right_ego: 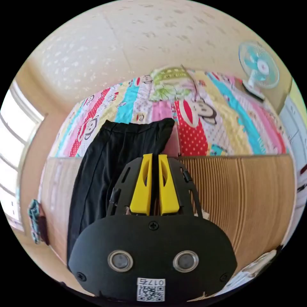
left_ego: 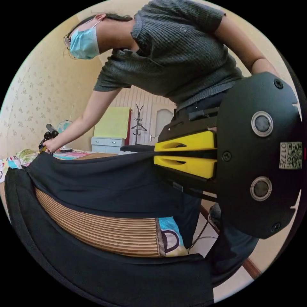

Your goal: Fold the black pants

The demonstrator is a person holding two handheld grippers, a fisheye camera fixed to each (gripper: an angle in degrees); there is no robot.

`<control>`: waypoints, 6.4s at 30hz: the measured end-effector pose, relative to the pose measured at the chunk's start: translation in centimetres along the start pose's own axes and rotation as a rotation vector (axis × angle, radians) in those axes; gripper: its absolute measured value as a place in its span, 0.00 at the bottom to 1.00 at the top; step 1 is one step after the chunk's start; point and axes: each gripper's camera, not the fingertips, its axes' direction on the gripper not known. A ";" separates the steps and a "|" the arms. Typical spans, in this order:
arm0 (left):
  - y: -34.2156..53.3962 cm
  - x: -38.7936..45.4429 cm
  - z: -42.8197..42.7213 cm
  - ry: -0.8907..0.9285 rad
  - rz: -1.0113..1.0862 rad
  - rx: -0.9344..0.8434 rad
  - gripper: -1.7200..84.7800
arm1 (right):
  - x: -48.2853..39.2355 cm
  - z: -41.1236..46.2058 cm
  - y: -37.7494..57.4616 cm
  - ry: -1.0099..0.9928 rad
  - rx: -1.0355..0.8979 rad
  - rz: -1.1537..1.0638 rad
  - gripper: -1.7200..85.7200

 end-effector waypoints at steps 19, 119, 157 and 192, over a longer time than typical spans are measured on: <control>-0.5 -5.9 -20.9 -0.611 -0.104 -0.036 0.03 | -22.3 -4.0 18.3 -0.513 -0.377 -0.210 0.12; -22.9 37.8 -26.9 -0.418 0.580 0.043 0.07 | -6.8 -38.5 22.1 -0.992 0.006 0.119 0.04; -16.9 6.9 -28.8 -0.672 -0.135 -0.182 0.11 | -19.0 -9.5 41.9 -1.240 -0.634 0.552 0.12; -1.6 18.4 -52.8 -0.982 -0.244 0.802 0.01 | -6.5 -29.9 40.9 -0.567 -0.592 0.688 0.02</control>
